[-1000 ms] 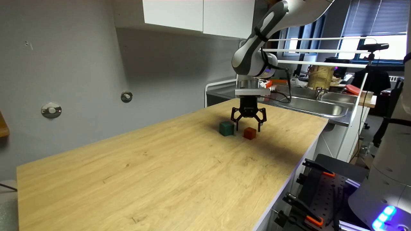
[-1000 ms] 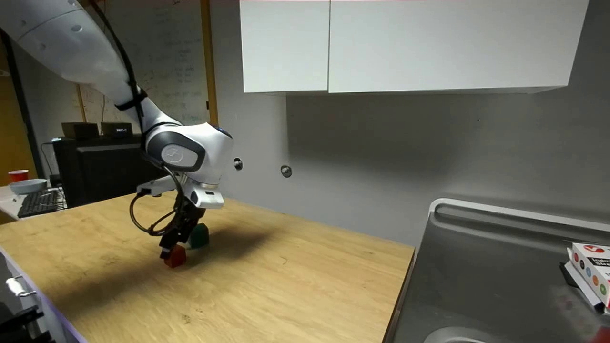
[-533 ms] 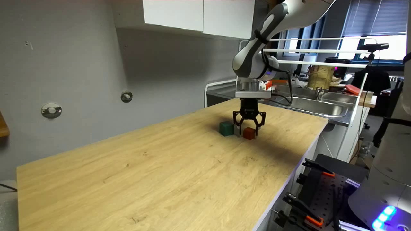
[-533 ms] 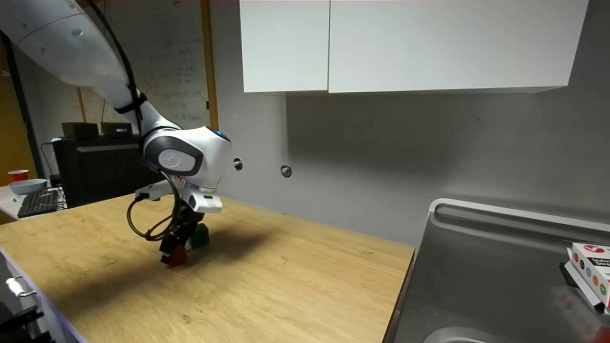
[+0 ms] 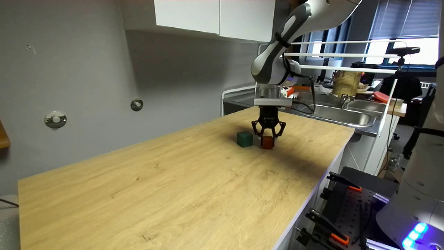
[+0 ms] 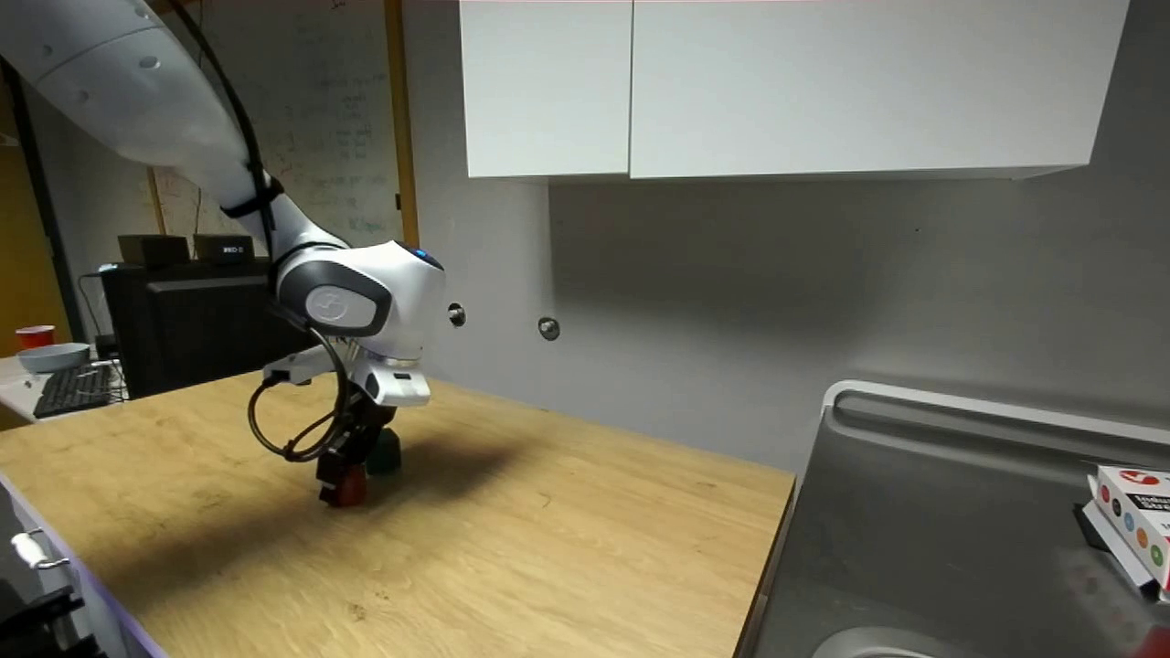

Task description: Put the orange block on the green block

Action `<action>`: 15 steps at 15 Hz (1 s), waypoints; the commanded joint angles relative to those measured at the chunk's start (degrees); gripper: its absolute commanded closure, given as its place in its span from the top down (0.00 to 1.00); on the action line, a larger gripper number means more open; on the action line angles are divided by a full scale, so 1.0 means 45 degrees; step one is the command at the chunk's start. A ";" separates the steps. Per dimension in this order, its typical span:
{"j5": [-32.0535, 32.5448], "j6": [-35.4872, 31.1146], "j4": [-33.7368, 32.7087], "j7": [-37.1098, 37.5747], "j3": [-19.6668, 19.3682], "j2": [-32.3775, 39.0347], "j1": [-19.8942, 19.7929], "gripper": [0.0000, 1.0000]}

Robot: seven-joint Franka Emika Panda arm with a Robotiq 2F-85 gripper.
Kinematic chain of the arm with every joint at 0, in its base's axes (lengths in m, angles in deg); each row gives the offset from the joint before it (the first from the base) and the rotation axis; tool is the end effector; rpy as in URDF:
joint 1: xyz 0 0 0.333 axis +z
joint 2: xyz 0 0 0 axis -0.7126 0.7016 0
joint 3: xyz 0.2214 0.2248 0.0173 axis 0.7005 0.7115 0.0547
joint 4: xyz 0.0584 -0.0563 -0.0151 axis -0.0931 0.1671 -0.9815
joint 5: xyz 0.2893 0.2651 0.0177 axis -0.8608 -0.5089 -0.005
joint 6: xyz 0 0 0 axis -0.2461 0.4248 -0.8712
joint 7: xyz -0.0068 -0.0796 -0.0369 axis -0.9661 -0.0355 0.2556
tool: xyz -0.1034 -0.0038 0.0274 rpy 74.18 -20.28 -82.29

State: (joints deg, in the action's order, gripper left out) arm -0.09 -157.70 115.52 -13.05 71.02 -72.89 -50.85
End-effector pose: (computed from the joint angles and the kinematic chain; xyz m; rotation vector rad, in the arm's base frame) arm 0.4843 -0.1092 0.2267 -2.5547 1.4996 0.5212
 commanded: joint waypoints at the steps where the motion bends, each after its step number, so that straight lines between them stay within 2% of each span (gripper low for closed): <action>1: 0.0221 0.0183 -0.0079 0.0293 -0.0067 -0.0906 0.0083 0.18; 7: 0.0495 0.0477 -0.0696 0.0308 0.0139 -0.1992 0.0131 0.18; 15: 0.0151 0.0701 -0.1356 0.0083 0.0834 -0.1126 0.0633 0.18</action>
State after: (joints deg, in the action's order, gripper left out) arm 0.85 -156.30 111.46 -13.05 73.74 -79.95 -48.68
